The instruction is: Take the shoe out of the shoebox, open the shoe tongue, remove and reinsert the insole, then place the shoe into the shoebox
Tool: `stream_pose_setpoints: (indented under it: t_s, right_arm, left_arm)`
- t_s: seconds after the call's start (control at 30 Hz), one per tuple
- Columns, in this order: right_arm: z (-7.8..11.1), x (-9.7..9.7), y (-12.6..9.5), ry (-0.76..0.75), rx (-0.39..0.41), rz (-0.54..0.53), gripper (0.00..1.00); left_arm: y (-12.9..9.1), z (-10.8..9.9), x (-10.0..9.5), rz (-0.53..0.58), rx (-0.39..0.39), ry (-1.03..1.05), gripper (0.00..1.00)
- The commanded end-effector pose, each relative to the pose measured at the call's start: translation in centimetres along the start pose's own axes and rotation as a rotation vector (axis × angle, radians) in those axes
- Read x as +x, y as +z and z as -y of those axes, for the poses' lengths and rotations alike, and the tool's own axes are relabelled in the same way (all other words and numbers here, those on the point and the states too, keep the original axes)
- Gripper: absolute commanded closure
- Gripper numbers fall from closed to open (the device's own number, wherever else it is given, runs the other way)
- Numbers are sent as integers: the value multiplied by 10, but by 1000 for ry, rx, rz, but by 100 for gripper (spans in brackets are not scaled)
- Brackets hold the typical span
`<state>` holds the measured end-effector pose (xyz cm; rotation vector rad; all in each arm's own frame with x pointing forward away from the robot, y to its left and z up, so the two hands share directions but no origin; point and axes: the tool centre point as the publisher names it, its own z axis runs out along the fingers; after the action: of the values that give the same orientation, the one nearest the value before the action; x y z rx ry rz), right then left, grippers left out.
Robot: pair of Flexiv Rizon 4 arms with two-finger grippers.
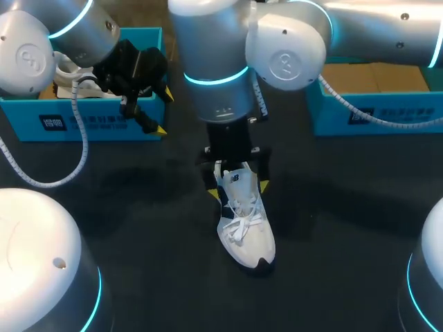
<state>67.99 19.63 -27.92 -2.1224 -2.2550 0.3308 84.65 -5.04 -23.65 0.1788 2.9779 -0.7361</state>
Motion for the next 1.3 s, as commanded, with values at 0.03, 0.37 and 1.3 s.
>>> stream_pose_setpoints:
  t_s: [0.03,0.37,1.3]
  right_arm:
    - [4,0,1,3,-2,-1,58]
    - [-3,-7,15,25,-20,-18,99]
    - [-51,-14,26,-21,-97,-83,84]
  left_arm:
    - [0,0,0,0,-4,0,0]
    - [0,0,0,0,-4,0,0]
    - [0,0,0,0,-4,0,0]
